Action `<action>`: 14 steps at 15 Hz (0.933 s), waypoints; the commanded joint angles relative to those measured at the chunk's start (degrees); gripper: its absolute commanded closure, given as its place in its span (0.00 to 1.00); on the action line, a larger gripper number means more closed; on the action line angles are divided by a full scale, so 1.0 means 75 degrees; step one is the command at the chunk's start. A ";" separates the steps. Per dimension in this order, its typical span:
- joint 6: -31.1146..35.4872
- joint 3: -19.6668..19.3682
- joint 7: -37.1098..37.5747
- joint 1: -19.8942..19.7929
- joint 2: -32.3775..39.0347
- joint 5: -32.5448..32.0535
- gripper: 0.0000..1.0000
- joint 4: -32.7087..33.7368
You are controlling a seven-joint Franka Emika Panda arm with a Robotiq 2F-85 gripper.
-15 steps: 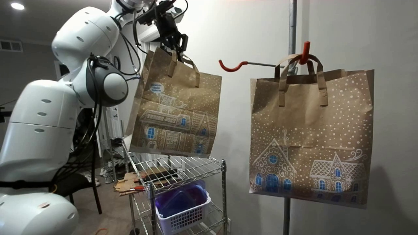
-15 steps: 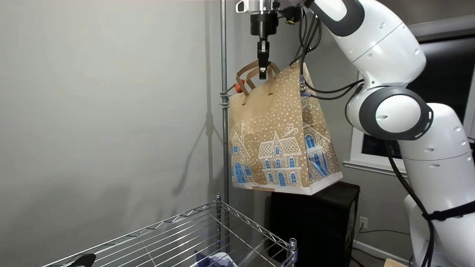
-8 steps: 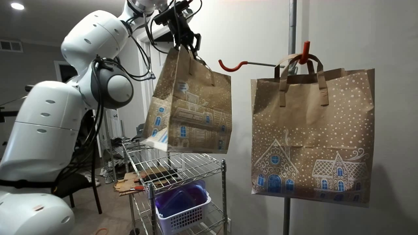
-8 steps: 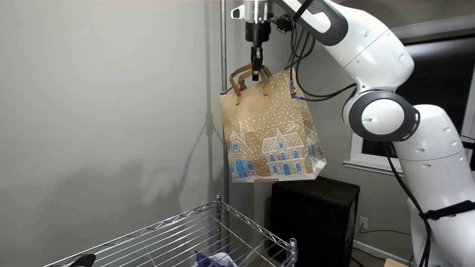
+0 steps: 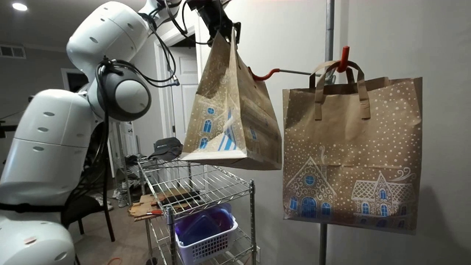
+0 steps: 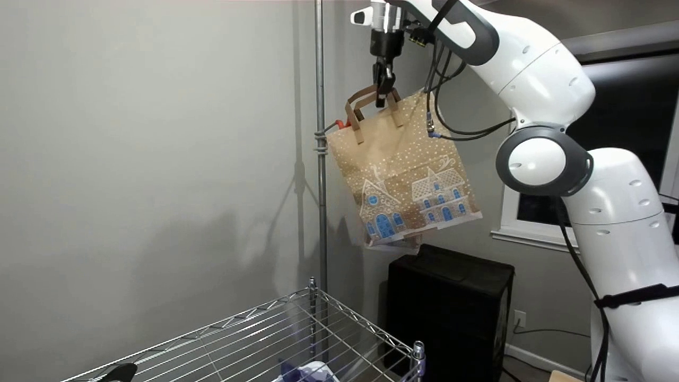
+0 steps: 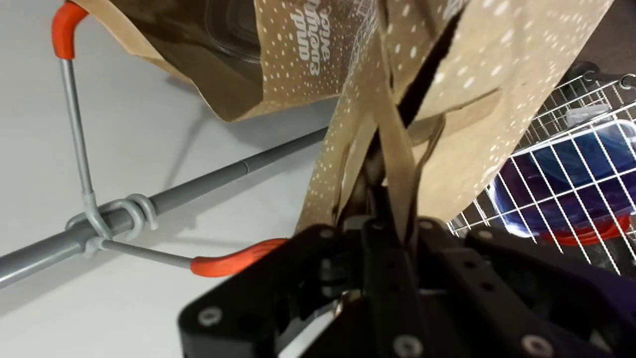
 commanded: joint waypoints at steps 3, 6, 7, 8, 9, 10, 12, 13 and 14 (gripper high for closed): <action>0.0080 0.0200 -0.0935 -0.1617 -0.0544 0.1515 0.99 -0.0009; -0.0273 0.0309 -0.1385 -0.2139 -0.0611 0.2230 0.99 -0.0029; -0.0356 0.0338 -0.1526 -0.2217 -0.0578 0.2351 0.99 -0.0021; -0.0418 0.0406 -0.1532 -0.2135 -0.0482 0.2437 0.99 -0.0023; -0.0551 0.0474 -0.1646 -0.2177 -0.0467 0.2610 0.99 -0.0025; -0.0703 0.0538 -0.1685 -0.2152 -0.0447 0.2714 0.99 -0.0019; -0.1028 0.0673 -0.1795 -0.2119 -0.0388 0.2902 0.99 -0.0017; -0.1116 0.0705 -0.1827 -0.2035 -0.0341 0.2848 0.99 -0.0002; -0.1162 0.0718 -0.1882 -0.1988 -0.0296 0.2793 0.99 0.0016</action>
